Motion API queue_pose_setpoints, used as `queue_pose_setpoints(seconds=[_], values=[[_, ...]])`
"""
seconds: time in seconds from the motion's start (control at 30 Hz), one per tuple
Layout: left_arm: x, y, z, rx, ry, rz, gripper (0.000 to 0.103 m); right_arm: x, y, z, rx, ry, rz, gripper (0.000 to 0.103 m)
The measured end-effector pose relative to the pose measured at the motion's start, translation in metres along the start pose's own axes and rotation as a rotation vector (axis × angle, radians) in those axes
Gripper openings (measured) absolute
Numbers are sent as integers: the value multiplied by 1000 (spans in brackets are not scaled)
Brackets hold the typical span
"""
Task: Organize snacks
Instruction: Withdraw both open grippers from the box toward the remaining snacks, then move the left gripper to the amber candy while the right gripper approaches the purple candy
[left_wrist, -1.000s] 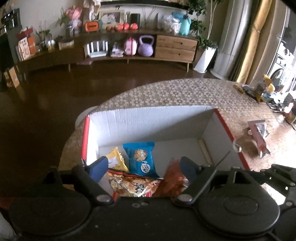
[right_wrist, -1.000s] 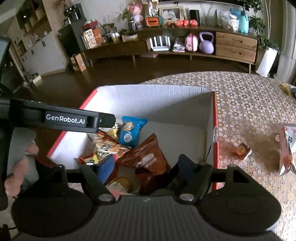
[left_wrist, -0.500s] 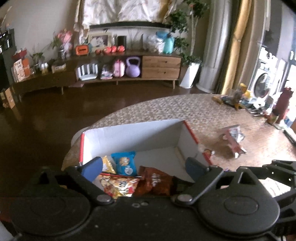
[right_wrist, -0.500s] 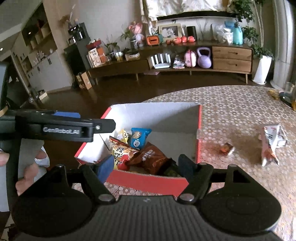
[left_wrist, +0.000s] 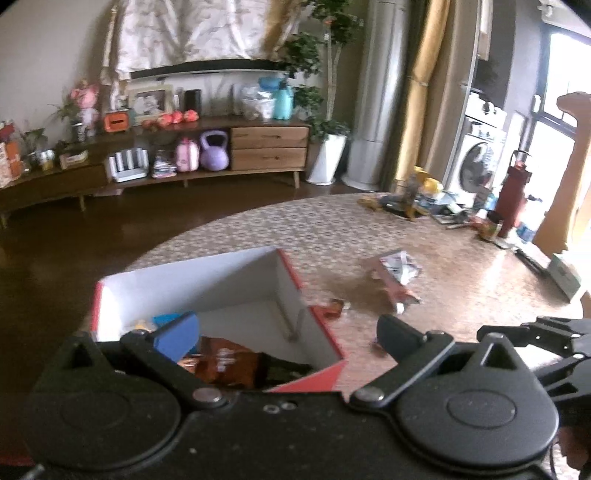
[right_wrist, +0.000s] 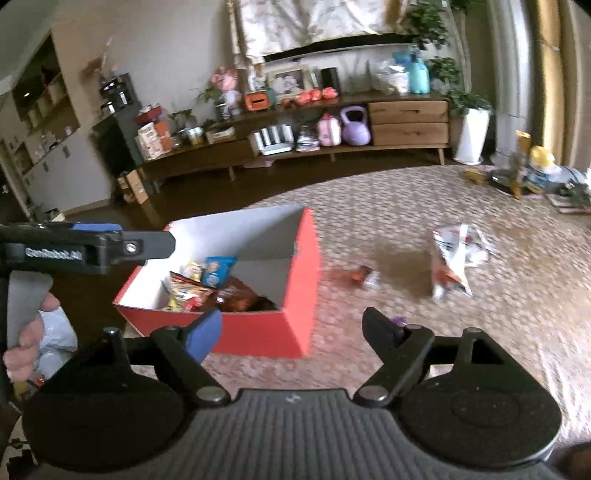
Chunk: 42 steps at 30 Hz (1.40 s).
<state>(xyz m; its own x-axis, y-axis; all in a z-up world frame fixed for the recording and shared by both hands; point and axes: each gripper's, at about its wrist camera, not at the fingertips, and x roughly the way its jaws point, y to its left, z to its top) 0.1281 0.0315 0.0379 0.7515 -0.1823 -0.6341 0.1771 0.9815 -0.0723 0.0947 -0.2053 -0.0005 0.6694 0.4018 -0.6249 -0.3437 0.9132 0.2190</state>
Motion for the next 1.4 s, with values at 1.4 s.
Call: queue_pose_setpoints(seconds=[1.4], values=[[240, -97, 44, 80, 377, -26, 101, 119, -109, -21, -14, 153, -40, 84]])
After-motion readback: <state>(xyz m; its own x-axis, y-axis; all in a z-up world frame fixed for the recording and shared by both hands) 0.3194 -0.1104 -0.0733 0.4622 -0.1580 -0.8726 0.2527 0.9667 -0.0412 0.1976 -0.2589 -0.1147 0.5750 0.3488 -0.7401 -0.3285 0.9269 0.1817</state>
